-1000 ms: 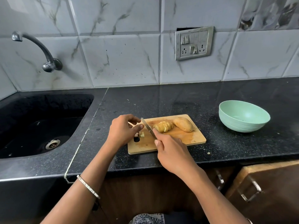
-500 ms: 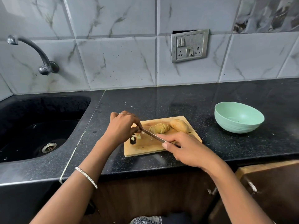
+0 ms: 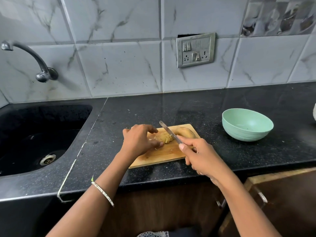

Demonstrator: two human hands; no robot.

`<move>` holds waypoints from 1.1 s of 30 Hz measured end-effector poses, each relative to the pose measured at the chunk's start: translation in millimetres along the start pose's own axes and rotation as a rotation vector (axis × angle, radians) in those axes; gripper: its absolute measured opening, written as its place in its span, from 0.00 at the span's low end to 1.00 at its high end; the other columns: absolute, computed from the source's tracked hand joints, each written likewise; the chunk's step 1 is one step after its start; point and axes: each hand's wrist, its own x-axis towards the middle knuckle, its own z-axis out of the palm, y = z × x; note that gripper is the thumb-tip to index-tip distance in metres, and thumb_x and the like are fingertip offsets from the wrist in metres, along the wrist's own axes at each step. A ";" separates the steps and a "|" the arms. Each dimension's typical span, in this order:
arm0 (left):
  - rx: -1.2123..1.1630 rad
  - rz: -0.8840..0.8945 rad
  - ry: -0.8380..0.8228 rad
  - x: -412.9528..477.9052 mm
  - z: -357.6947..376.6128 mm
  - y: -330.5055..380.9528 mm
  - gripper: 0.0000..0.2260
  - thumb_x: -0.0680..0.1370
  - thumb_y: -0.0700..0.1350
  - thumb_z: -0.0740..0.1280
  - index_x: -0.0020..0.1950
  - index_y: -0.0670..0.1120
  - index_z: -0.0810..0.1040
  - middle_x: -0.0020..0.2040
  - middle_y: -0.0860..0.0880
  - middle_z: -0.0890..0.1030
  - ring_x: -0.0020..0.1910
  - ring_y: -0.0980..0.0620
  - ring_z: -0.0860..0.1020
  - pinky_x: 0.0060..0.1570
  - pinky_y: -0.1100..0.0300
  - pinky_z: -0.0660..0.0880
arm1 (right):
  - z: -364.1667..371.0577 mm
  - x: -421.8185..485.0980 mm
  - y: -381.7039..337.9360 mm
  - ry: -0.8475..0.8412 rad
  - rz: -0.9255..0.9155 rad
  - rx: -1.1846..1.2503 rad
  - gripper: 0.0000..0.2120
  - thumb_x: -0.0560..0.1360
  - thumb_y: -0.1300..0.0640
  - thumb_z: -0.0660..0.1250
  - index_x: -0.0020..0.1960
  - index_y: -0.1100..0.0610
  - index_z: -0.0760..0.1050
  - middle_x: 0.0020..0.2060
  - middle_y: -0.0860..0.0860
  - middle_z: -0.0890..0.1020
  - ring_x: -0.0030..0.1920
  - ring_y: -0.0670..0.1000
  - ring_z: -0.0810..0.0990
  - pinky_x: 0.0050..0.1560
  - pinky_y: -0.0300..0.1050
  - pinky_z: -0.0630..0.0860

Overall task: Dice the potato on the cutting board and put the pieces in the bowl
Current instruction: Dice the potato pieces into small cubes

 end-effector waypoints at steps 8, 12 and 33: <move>-0.096 -0.038 0.080 -4.9 7.4 5.6 0.16 0.68 0.62 0.75 0.50 0.57 0.80 0.47 0.60 0.83 0.55 0.56 0.79 0.50 0.56 0.59 | 15.9 -7.6 0.8 -0.041 0.018 0.034 0.18 0.84 0.47 0.60 0.73 0.37 0.69 0.34 0.41 0.78 0.24 0.39 0.74 0.28 0.38 0.67; -0.148 -0.052 0.119 -8.8 8.9 3.9 0.14 0.67 0.61 0.76 0.47 0.57 0.80 0.43 0.60 0.82 0.52 0.56 0.79 0.50 0.56 0.58 | 18.7 -8.0 1.3 -0.030 0.000 -0.022 0.19 0.84 0.47 0.59 0.74 0.38 0.69 0.32 0.40 0.77 0.25 0.38 0.75 0.33 0.38 0.67; -0.212 -0.107 0.091 -15.1 4.5 -19.6 0.17 0.64 0.64 0.76 0.46 0.58 0.79 0.44 0.64 0.82 0.53 0.58 0.78 0.55 0.51 0.64 | 29.6 -13.8 -3.2 0.032 -0.052 -0.159 0.20 0.84 0.44 0.56 0.75 0.38 0.67 0.41 0.41 0.81 0.46 0.47 0.82 0.47 0.46 0.77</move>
